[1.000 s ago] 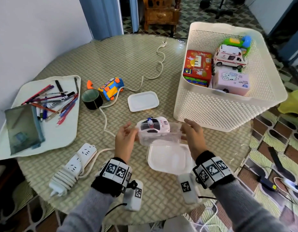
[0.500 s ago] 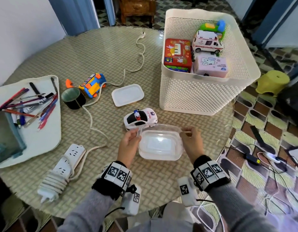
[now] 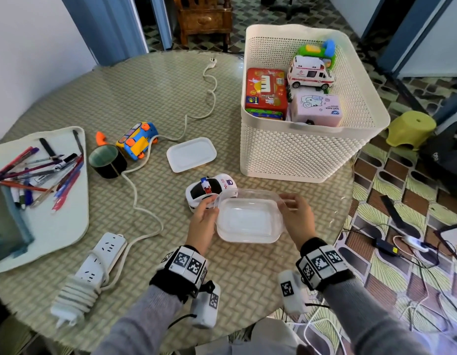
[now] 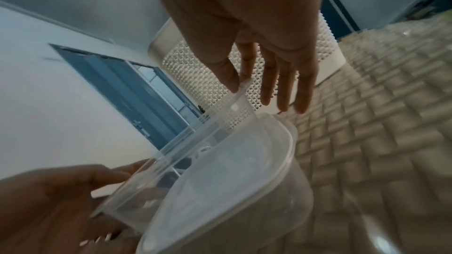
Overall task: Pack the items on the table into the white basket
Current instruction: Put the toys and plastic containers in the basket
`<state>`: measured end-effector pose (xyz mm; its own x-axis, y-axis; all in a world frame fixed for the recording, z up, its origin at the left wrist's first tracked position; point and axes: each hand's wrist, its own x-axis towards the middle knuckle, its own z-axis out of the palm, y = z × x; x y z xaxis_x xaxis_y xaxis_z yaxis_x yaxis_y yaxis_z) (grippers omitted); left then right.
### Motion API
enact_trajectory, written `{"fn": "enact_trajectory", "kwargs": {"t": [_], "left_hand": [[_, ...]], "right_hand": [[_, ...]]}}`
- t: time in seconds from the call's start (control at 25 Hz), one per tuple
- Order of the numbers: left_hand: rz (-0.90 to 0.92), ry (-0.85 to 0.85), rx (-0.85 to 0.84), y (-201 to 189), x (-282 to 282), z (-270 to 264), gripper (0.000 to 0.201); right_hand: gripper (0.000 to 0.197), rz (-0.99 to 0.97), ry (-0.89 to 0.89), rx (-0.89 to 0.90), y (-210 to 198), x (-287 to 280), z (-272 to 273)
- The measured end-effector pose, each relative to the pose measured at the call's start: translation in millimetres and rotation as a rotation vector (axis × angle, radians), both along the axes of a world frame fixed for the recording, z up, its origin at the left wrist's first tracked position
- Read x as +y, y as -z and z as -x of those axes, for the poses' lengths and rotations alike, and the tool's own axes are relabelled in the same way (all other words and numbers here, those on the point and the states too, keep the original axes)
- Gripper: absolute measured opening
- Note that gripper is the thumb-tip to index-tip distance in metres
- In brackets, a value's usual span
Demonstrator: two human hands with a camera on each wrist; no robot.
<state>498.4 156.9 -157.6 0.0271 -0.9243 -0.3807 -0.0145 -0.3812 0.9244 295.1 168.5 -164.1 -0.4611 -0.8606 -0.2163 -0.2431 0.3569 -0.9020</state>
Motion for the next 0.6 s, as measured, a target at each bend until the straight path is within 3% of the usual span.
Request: {"fn": "enact_trajectory", "kwargs": {"t": [0.16,0.28,0.44,0.6], "left_hand": [[0.005,-0.028,-0.026,-1.4,-7.9,-2.0,0.031],[0.065,-0.103,-0.020,-11.6,-20.4,-10.6,0.028],[0.150,-0.205,-0.042,-29.5,-51.2,-30.3,0.027],[0.147,-0.266,-0.080,-30.5,-87.7,-56.9,0.026]], "right_hand": [[0.027,-0.022,-0.099,0.162,-7.3,-5.4,-1.1],[0.023,0.125,-0.204,0.284,-30.2,-23.6,-18.0],[0.021,0.119,-0.389,0.119,-61.2,-65.2,-56.0],[0.027,-0.004,-0.515,0.026,-62.2,-126.3,-91.5]]}}
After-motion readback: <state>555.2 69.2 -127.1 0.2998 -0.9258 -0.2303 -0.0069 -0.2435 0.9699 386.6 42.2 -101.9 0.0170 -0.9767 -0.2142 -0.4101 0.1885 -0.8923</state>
